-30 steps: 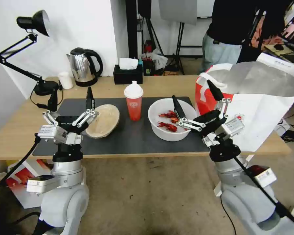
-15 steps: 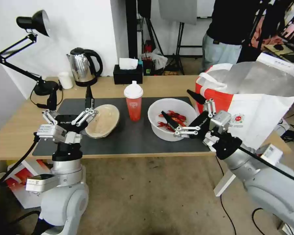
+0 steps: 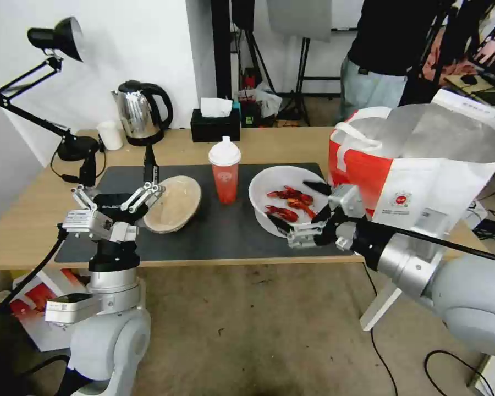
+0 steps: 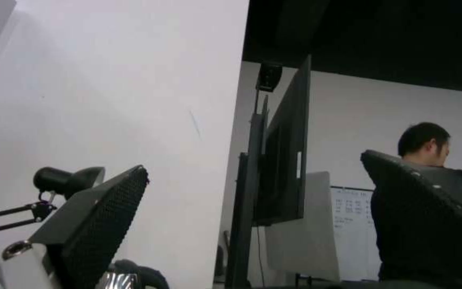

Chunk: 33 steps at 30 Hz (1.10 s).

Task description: Pick up the trash from the table and place it into the takeout bag.

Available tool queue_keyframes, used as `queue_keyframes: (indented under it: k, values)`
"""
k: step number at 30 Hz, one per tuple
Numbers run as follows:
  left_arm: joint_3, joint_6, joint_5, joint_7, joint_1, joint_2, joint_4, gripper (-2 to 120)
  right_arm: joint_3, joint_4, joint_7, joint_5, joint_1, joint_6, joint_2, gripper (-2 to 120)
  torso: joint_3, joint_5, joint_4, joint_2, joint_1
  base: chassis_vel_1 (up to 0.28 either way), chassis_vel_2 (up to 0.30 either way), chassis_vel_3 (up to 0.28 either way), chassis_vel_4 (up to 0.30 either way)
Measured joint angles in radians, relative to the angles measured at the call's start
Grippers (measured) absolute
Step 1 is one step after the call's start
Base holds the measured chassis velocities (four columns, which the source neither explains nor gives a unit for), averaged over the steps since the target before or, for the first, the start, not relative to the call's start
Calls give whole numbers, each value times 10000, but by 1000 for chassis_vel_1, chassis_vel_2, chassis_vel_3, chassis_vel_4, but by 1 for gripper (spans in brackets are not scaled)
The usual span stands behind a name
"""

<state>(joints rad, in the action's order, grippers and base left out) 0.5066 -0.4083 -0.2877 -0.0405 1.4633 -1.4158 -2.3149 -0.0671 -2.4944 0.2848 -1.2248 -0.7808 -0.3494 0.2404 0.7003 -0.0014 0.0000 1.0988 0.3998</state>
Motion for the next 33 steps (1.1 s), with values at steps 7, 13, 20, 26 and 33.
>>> queue_keyframes:
  k: [7,13,20,26,33]
  values:
    - [-28,10,292,19,113,-330,-5,100,-1449,449,189,-1412,2509,-2614,716,100,0,-3,0,0,-2,0,0,0,0]
    - [-6,9,458,34,241,-564,-71,100,-1909,1066,328,-2336,4084,-3542,1683,100,0,-2,0,0,-1,0,0,0,0]
    - [62,4,470,37,297,-613,-119,100,-1892,1616,485,-2662,4492,-3818,2377,100,1,-1,1,1,-1,0,0,0,0]
    - [46,4,473,41,255,-648,-106,100,-1874,1993,551,-2636,4556,-3812,2660,100,-1,-1,-2,1,-1,0,0,0,0]
    - [-28,5,464,161,187,-665,-40,100,-2169,2180,553,-2584,4513,-3779,2918,100,-1,-1,-1,1,-1,0,0,0,0]
